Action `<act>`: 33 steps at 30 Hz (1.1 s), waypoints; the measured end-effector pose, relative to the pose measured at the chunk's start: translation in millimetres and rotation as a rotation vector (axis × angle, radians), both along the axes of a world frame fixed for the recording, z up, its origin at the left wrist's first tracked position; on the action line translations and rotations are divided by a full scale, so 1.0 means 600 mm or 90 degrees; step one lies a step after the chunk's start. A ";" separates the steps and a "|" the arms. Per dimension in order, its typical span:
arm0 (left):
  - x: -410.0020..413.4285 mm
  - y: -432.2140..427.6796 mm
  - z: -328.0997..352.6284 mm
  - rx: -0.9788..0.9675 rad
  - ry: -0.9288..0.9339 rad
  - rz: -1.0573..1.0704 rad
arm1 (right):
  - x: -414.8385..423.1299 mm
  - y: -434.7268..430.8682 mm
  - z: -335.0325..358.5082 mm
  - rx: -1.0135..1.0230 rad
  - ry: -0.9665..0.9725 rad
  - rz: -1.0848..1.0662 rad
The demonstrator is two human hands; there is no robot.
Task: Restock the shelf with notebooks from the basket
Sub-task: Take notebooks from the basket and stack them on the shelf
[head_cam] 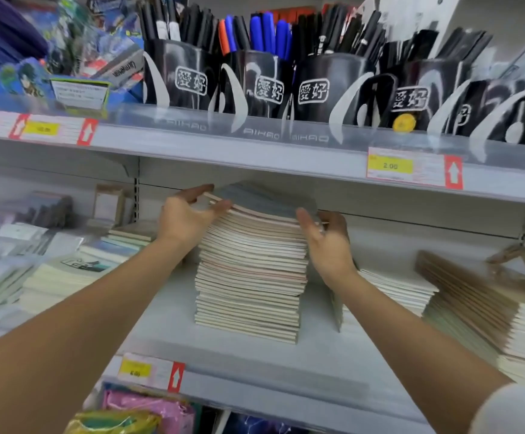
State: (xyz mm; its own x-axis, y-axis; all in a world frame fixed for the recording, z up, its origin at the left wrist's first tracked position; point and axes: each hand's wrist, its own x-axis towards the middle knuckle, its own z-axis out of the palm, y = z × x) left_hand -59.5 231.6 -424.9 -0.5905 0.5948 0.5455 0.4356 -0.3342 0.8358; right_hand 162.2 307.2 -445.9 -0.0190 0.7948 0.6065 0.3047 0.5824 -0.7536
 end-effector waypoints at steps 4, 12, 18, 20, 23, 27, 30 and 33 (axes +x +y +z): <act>0.008 -0.002 -0.008 0.035 -0.037 -0.050 | -0.010 -0.004 -0.012 0.011 0.051 -0.011; 0.015 -0.032 -0.028 0.079 0.070 -0.006 | 0.001 -0.024 -0.047 0.132 0.029 -0.021; 0.010 -0.012 -0.013 0.053 0.021 -0.037 | 0.003 -0.012 -0.017 0.169 -0.057 -0.074; 0.008 -0.006 -0.014 0.062 0.000 -0.056 | 0.006 -0.003 -0.008 0.147 -0.093 -0.068; 0.009 -0.003 -0.021 0.073 -0.004 -0.055 | 0.015 0.014 -0.003 0.150 -0.138 -0.043; 0.010 0.002 -0.007 0.087 -0.014 -0.069 | 0.015 0.028 0.021 0.140 -0.159 0.014; 0.014 0.012 0.005 0.093 -0.058 -0.072 | 0.006 0.034 0.040 0.050 -0.118 0.055; 0.011 0.019 0.000 0.079 -0.091 -0.087 | -0.003 0.036 0.026 0.031 -0.096 0.054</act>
